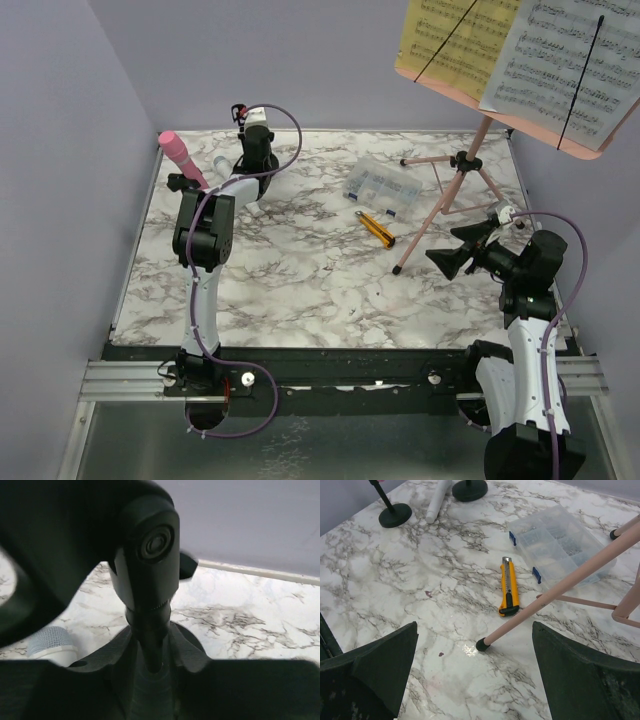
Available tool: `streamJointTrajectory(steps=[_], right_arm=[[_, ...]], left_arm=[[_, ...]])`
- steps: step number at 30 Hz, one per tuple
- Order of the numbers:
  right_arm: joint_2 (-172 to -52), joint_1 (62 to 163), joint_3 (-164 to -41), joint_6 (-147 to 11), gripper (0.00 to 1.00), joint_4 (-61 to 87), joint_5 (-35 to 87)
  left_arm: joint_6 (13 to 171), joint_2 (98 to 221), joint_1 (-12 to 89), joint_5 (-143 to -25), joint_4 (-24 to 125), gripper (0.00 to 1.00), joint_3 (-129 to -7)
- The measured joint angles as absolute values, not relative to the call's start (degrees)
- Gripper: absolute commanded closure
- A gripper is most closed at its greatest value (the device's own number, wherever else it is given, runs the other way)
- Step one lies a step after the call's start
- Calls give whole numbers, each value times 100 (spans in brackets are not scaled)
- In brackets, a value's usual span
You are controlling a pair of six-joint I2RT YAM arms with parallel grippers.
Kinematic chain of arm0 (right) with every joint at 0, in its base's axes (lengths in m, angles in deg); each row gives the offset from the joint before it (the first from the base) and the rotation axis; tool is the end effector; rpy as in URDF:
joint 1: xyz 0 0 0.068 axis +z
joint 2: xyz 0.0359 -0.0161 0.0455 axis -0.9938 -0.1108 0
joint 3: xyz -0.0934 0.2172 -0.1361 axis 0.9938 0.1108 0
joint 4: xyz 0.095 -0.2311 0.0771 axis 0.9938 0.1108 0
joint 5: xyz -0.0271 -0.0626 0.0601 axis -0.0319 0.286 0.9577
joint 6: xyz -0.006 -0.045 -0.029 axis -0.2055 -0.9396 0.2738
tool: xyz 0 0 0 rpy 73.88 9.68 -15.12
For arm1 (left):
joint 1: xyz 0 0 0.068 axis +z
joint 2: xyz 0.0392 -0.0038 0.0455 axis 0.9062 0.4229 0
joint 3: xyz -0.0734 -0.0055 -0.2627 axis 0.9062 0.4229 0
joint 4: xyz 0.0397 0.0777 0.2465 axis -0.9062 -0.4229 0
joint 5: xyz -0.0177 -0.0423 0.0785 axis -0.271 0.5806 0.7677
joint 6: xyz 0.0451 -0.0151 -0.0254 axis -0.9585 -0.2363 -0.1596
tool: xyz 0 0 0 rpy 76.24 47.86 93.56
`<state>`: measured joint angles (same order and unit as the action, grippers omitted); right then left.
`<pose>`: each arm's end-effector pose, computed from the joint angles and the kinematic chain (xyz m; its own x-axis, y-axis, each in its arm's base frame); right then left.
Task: Pack up the instrument practice props
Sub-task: Place the microphone stand at the center of the board, then pick up the microphone stand with the microphone from the center of the board.
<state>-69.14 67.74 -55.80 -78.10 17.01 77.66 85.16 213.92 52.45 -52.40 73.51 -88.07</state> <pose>0.1557 -0.0123 0.2744 -0.1857 0.0213 -0.9824 -0.6812 0.7177 0.1443 0.5142 -0.1000 0.1930 -0.1954 -0.0370 -0.9800 -0.1930 0.9812 0.0015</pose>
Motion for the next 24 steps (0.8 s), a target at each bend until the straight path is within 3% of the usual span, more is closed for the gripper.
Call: streamJointTrajectory(steps=[16, 24], right_arm=[[-6910, 6739, -5580, -7810, 0, 1699, 7766], [-6875, 6739, -5580, -7808, 1, 1699, 7766]], left_arm=[[8931, 20946, 5260, -5233, 7373, 2, -8351], [9434, 19886, 5260, -6003, 7217, 1, -7625]])
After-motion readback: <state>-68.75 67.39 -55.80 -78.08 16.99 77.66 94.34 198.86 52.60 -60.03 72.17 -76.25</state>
